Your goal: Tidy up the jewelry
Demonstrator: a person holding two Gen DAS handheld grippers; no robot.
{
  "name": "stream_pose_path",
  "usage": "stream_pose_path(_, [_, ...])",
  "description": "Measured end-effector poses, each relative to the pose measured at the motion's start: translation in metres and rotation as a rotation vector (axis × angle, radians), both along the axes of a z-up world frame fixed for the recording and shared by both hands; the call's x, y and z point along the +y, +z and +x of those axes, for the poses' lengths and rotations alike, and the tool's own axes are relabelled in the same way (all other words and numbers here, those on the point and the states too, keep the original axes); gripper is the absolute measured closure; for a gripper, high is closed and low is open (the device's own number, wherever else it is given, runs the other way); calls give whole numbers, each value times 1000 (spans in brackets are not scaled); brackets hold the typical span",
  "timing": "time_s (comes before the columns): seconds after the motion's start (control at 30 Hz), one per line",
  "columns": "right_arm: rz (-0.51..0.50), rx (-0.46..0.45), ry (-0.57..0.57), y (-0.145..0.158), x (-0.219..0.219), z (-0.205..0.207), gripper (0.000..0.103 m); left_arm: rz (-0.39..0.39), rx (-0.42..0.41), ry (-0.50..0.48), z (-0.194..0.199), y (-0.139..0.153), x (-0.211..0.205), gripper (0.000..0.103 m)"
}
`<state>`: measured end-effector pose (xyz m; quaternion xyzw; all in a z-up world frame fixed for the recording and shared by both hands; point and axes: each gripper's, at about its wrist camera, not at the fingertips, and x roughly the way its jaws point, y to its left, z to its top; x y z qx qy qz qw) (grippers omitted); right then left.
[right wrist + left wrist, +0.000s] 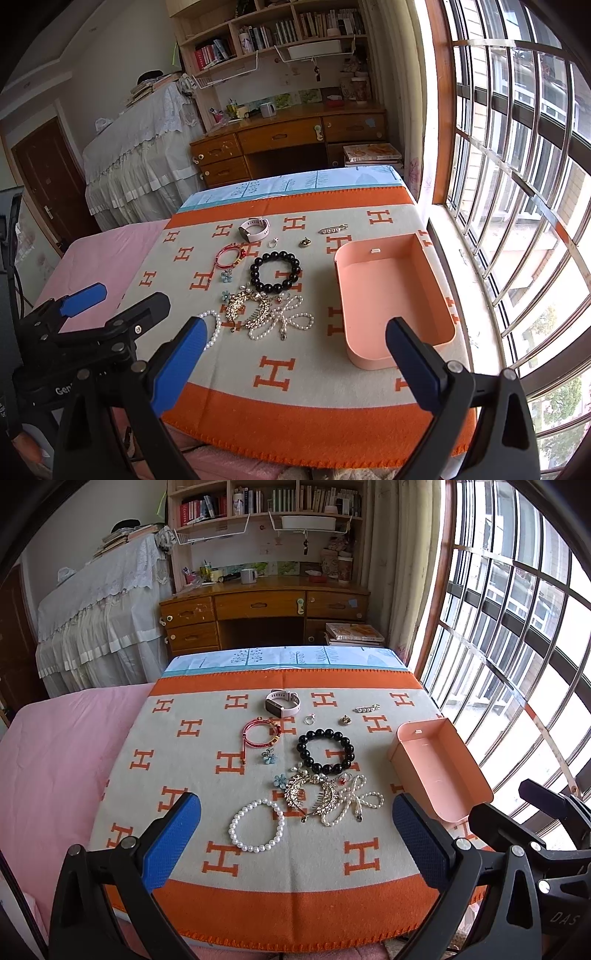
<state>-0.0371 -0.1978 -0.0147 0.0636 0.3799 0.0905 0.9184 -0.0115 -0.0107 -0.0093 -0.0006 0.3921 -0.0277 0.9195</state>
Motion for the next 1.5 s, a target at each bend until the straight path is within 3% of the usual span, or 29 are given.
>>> stream_pose_path(0.63, [27,22,12,-1,5,-2,5,-4,32,-8,2,-2,4,1])
stream_pose_path(0.93, [25,42,23,5,-1,20,5,-4,8,-21,11,2,6,1])
stream_pose_path(1.27, [13,59,51,17,-10,75,14,47,25,-72,79,18,11,1])
stream_pose_path(1.5, [26,106,38,23,-22,146,16,54,126,-68,168,7,20,1])
